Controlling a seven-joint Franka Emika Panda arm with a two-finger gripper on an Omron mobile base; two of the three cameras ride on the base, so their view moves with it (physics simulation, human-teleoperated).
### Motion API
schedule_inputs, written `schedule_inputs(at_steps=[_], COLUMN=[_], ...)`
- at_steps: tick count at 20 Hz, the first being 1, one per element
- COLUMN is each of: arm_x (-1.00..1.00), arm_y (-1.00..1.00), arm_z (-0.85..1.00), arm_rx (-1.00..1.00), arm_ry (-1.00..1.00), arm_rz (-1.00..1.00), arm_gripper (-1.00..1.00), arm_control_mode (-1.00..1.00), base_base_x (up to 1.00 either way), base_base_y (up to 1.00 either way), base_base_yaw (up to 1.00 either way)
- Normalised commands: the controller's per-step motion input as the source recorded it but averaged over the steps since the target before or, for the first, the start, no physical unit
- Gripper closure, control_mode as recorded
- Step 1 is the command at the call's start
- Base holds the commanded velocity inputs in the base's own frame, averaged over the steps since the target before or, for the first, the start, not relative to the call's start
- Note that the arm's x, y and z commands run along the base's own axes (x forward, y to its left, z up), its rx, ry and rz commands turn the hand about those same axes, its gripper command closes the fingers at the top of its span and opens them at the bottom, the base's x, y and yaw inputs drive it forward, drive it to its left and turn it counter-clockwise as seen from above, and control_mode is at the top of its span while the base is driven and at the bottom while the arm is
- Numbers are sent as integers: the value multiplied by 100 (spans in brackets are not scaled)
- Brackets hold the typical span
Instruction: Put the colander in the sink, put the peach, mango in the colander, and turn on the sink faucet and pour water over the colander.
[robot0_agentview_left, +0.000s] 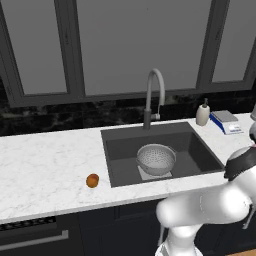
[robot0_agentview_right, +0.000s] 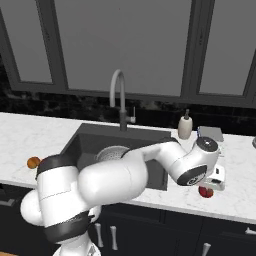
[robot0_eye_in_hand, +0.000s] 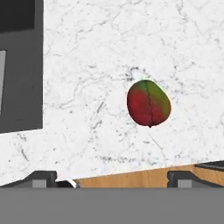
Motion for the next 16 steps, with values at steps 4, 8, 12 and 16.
schedule_inputs(at_steps=[4,8,12,16], arm_x=[44,31,23,22], arm_y=[-20,-45,-55,-44], arm_z=[-21,-24,-22,-17], arm_rx=[0,0,0,0], arm_ry=[9,0,0,0], arm_rz=[9,1,0,1], arm_gripper=[-100,-100,-100,-100], arm_control_mode=[-100,-100,-100,-100], base_base_x=[0,0,0,0], base_base_y=[0,0,0,0], base_base_yaw=[0,0,0,0])
